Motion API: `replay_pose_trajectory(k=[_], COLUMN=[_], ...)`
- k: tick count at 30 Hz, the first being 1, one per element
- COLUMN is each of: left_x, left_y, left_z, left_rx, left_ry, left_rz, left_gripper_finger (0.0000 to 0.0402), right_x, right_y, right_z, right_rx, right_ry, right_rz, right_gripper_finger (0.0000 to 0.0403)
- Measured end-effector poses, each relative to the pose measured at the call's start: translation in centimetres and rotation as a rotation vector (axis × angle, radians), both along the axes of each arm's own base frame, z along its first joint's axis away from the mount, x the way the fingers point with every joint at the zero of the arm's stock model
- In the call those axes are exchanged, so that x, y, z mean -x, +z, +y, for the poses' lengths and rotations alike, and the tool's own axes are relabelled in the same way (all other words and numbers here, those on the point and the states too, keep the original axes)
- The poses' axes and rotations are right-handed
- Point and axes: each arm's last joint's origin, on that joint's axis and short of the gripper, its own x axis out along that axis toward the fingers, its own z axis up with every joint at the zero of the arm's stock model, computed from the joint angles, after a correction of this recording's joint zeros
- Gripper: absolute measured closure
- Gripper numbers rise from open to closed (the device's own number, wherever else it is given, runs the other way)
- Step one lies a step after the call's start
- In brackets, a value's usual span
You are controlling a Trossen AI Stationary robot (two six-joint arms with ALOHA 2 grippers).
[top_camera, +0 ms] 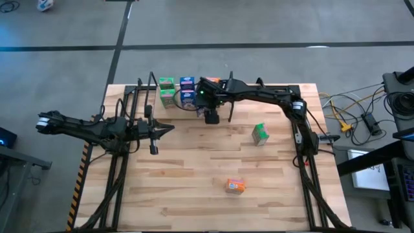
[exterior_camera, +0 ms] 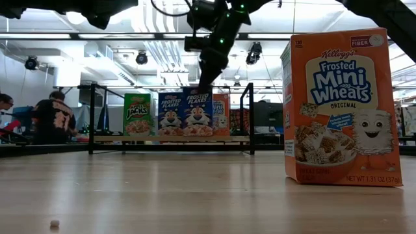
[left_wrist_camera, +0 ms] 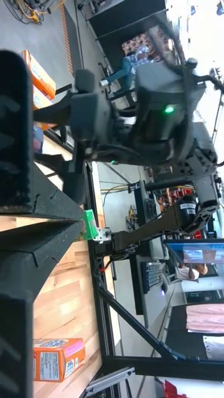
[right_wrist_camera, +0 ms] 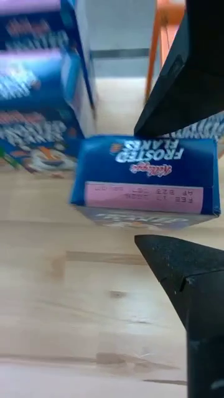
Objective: Stack cereal on shelf
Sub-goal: Put the blue cereal box on the shelf aligned with the other blue cereal box
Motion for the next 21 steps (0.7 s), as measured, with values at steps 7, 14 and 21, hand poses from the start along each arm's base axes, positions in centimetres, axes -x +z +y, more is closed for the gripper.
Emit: replay_pose_trajectory(k=[7,14,21], left_x=[0.0,0.0,0.0], left_y=[0.0,0.0,0.0], left_z=[0.0,0.0,0.0], left_rx=[0.0,0.0,0.0], left_ry=[0.0,0.0,0.0], left_rz=[0.0,0.0,0.0], left_gripper_finger=[0.0402,0.0401,0.0401], right_x=[0.3,1.3,2.6], right_y=[2.9,5.2,4.9], right_z=[0.4,1.6,2.0], right_rx=[0.01,-0.028,-0.087], right_ry=[0.003,-0.021,-0.071], right_rz=[-0.036,-0.003,0.117], right_gripper_finger=[0.0156,0.0185,0.0257])
